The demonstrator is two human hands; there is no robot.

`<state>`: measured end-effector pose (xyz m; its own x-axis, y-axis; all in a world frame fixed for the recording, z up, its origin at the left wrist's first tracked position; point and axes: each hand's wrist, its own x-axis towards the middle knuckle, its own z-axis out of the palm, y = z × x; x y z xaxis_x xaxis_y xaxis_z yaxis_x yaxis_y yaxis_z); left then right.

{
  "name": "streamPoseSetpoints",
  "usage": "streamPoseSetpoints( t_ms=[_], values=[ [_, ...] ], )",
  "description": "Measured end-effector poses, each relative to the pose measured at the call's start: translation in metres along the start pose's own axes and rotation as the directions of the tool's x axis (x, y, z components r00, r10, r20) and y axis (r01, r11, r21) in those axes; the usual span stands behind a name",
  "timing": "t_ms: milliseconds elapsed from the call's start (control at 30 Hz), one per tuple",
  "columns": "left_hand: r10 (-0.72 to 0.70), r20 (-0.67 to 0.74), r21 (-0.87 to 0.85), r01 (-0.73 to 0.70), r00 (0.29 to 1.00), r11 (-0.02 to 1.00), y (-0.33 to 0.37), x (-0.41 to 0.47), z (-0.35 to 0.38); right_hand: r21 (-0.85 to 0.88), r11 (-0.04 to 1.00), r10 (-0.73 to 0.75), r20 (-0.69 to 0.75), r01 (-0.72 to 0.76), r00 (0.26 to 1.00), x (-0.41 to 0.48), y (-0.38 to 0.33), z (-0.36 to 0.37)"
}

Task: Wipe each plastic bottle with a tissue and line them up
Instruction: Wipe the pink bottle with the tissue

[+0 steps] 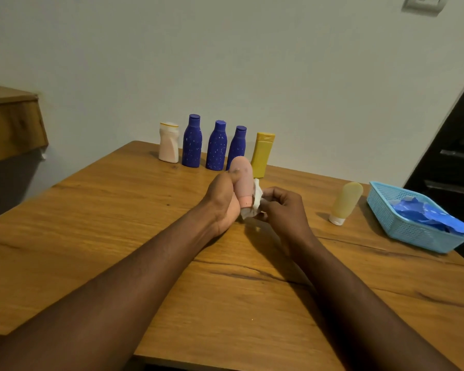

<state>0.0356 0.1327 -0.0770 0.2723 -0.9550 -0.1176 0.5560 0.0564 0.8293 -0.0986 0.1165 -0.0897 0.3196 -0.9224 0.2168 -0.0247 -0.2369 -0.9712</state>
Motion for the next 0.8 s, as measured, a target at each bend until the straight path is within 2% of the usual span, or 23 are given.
streamPoseSetpoints(
  t_ms=[100, 233, 400, 633, 800],
  values=[
    [0.089, -0.031, 0.030, -0.088, 0.996, 0.996, -0.0011, 0.0012, -0.0002, -0.074, 0.996, -0.040, 0.037, 0.043, 0.998, 0.0020, 0.0019, 0.0027],
    [0.184, -0.101, 0.143, -0.169, 0.978, 0.975, -0.0036, 0.0075, -0.0040, -0.274, 0.942, -0.183, 0.064, 0.194, 0.981, 0.0028, 0.0039, 0.0060],
    [0.184, -0.097, 0.130, -0.170, 0.978, 0.977, -0.0008, 0.0068, -0.0033, -0.399, 0.857, -0.346, 0.028, 0.328, 0.938, 0.0003, 0.0004, 0.0098],
    [0.094, -0.090, 0.115, -0.083, 0.992, 0.990, -0.0030, 0.0073, -0.0022, -0.428, 0.850, -0.336, 0.010, 0.308, 0.942, 0.0055, 0.0035, 0.0052],
    [0.078, -0.105, 0.060, -0.072, 0.991, 0.996, -0.0042, 0.0096, -0.0040, -0.435, 0.865, -0.267, 0.026, 0.251, 0.963, 0.0072, 0.0073, 0.0021]
  ],
)
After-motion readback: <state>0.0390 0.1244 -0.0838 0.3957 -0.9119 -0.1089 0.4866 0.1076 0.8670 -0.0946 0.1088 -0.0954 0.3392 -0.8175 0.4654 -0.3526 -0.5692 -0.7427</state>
